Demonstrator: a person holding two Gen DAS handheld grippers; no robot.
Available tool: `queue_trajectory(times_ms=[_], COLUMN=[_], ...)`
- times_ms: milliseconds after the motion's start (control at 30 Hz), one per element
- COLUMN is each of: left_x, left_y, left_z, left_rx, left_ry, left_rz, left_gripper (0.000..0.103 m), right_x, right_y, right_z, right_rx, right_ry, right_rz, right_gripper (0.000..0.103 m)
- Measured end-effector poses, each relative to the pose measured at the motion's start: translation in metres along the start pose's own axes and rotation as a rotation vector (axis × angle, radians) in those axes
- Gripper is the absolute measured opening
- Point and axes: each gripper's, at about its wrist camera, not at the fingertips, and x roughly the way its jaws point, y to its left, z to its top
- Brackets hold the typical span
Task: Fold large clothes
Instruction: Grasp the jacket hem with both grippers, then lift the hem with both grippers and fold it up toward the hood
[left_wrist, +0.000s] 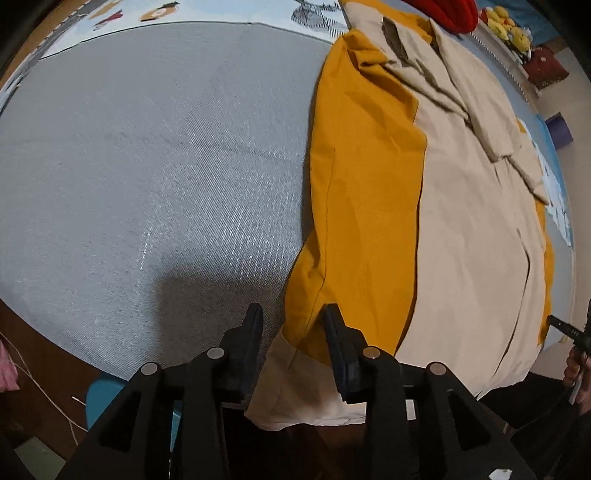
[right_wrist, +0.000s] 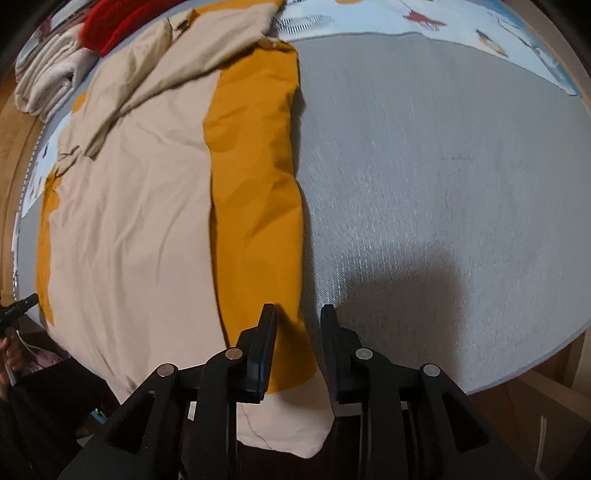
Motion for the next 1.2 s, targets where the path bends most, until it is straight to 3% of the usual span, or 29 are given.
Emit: queue_trajectory(times_ms=[500, 1033, 1200], left_x=[0.022, 0.029, 0.03], left_y=[-0.025, -0.038, -0.042], left_z=[-0.009, -0.008, -0.011], left_rx=[0.056, 0.092, 0.117], left_ry=[0.061, 0.071, 0.078], left_rz=[0.037, 0.047, 0.044], left_gripper=[0.032, 0.031, 0.021], right_x=[0.021, 0.033, 0.036], right_y=[-0.006, 0.024, 0.034], right_z=[-0.01, -0.009, -0.014], right_rx=[-0.023, -0.083, -0.111], right_ry=[0.1, 0.113, 0.112], right_rz=[-0.008, -0.051, -0.055], right_gripper=[0.032, 0.033, 0.033])
